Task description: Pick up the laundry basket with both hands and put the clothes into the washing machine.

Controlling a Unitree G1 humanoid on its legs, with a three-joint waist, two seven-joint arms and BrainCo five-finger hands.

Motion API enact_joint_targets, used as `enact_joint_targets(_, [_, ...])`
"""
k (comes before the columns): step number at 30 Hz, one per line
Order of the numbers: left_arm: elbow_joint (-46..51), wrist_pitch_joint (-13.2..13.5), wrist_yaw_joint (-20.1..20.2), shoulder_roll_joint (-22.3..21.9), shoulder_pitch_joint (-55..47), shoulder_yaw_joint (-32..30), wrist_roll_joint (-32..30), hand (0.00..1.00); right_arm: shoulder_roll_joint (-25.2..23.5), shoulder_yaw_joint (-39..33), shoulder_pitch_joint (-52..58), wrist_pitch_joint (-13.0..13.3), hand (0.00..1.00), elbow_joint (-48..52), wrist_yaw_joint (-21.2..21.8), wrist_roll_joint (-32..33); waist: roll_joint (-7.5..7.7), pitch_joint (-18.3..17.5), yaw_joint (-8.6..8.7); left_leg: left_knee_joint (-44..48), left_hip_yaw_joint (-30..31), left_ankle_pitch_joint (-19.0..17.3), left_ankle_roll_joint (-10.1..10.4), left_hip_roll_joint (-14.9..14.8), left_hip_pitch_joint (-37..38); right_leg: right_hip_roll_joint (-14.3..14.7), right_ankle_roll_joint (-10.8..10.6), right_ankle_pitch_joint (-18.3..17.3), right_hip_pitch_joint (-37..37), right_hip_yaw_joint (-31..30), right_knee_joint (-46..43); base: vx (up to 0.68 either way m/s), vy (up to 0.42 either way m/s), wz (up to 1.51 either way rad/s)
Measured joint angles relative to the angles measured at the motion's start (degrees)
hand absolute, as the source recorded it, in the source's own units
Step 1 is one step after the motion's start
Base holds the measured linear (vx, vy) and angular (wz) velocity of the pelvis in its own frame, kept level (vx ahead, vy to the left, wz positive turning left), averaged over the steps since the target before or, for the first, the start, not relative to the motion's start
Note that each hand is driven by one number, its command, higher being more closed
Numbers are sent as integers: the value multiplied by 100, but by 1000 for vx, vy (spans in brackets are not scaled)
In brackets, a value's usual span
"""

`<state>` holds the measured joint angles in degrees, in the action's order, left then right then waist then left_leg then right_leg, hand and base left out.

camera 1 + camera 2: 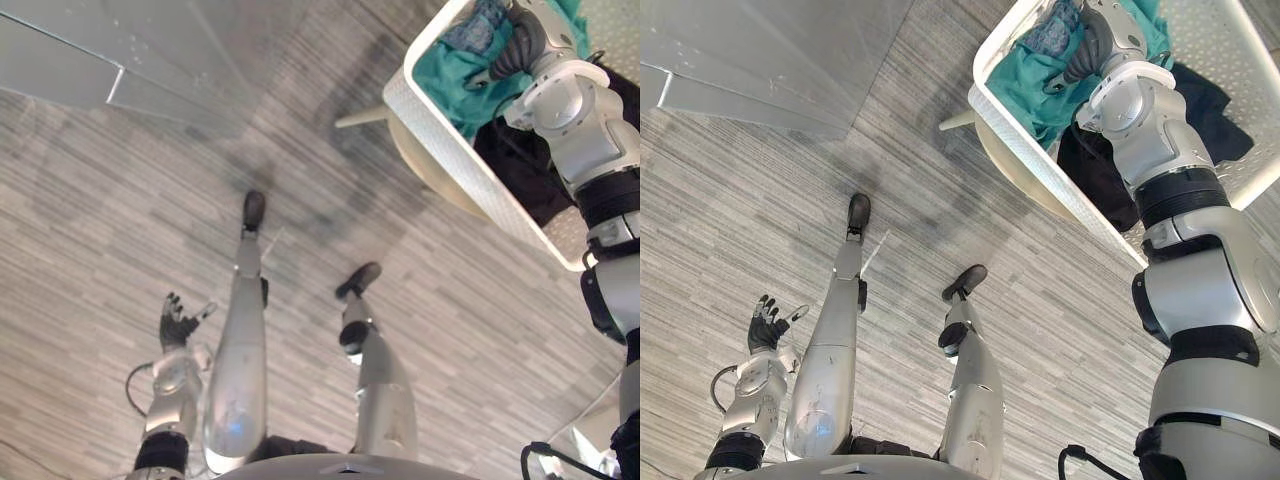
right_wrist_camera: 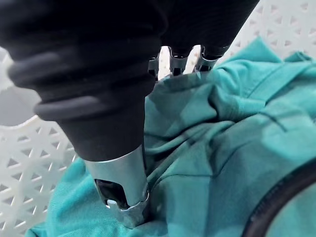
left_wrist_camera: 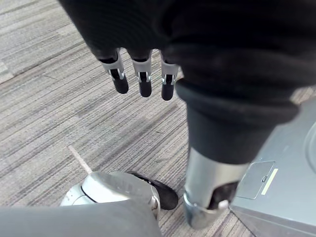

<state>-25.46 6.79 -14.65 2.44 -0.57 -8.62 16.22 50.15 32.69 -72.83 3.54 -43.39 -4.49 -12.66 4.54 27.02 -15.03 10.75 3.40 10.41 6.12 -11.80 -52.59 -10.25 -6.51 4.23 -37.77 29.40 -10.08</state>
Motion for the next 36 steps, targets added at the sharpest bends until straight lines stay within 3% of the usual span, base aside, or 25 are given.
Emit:
enact_joint_targets(5, [657, 69, 7, -93, -133, -37, 63, 0, -5, -231, 179, 2, 0, 263, 19, -130, 64, 43, 33, 445, 139, -193, -25, -26, -540, -109, 40, -282, -419, 153, -561, 13, 24, 4])
enact_joint_targets(10, [763, 73, 12, -119, -146, -171, 97, 0, -21, -498, 281, 1, 0, 416, 19, -400, 91, 57, 97, 702, 166, -263, -38, -55, -858, -146, 50, -346, -635, 240, -750, 29, 0, -3])
enact_joint_targets(11, [804, 67, 13, -136, -152, -219, 105, 0, -80, -544, 299, -8, 100, 411, 20, -525, 117, 69, 107, 756, 167, -291, -34, -69, -869, -145, 52, -347, -628, 243, -763, 36, -6, -4])
enact_joint_targets(22, [868, 59, 41, -187, -171, -267, 123, 0, -495, -1327, 625, -123, 100, 417, 9, -529, 182, 30, 179, 1039, 172, -391, -25, -91, -894, -148, 60, -366, -530, 251, -856, 42, -9, 1])
enact_joint_targets(27, [842, 55, 7, -214, -231, -283, 169, 0, -525, -1479, 1050, -153, 100, 399, 5, -41, 217, 1, 211, 870, 107, -372, -30, -90, -461, -145, 51, -355, -107, 270, -725, 52, -9, 11])
enact_joint_targets(31, [590, 49, 8, -332, -253, -483, 172, 0, -610, -2622, 1398, -215, 100, 422, -297, 676, 242, -15, 260, 477, 41, -175, 2, -64, -4, -175, 46, -352, 191, 302, -674, 59, -38, 13])
enact_joint_targets(36, [117, -51, 1, -328, -253, -607, 398, 0, -1193, -4271, 1834, -219, 100, 435, -1001, 2465, 242, -51, 388, -156, -120, 92, -15, 80, 764, -363, 9, -451, 582, 287, -772, 53, -42, 15])
